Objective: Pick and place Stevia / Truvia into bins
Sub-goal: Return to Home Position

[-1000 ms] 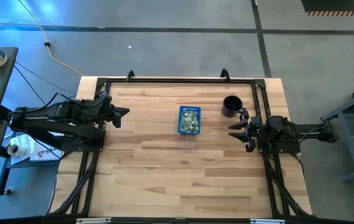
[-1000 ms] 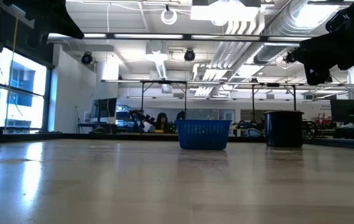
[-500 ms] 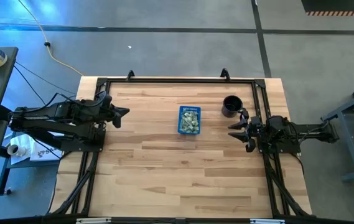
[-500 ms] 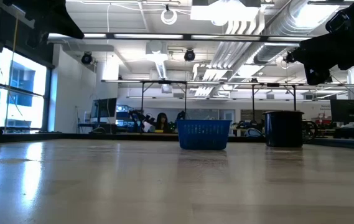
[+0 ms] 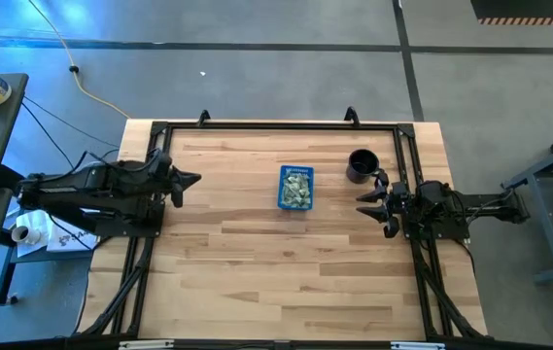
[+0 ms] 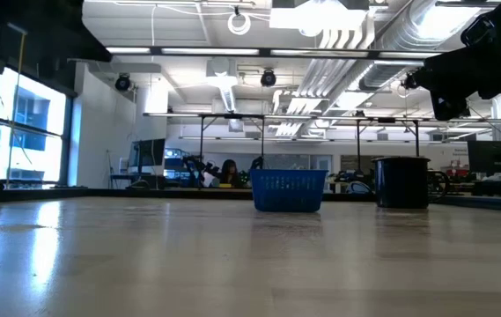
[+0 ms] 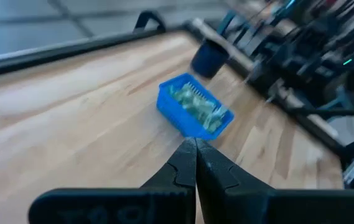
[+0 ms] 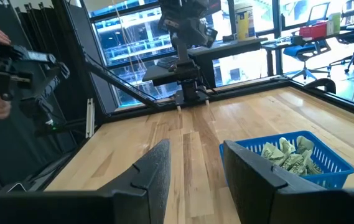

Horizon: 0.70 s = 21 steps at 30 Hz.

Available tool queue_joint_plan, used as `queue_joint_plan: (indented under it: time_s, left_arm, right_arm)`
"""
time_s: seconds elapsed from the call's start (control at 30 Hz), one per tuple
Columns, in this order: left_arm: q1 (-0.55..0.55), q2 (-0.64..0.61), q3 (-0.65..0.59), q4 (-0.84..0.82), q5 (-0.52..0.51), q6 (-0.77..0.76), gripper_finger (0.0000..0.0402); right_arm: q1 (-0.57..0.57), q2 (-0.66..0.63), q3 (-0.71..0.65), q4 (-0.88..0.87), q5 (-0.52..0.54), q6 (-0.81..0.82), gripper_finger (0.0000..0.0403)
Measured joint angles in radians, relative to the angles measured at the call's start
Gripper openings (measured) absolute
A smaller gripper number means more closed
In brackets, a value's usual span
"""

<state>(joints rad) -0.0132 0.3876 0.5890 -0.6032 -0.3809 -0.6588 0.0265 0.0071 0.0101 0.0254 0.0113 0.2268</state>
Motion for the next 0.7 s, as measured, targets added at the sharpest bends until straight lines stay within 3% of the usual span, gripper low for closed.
queue_joint_plan:
  time_s: [0.13, 0.4, 0.7]
  left_arm:
    - [0.0, -0.15, -0.154, 0.136, -0.003, 0.052, 0.004]
    - [0.0, -0.372, -0.365, 0.204, -0.006, 0.258, 0.004]
    - [0.001, -0.377, -0.51, 0.444, -0.017, 0.708, 0.004]
  right_arm:
    - [0.0, 0.0, 0.0, 0.0, 0.0, 0.0, 0.0138]
    - [0.0, 0.0, 0.0, 0.0, 0.0, 0.0, 0.0138]
    - [0.0, 0.0, 0.0, -0.003, -0.003, 0.0, 0.0138]
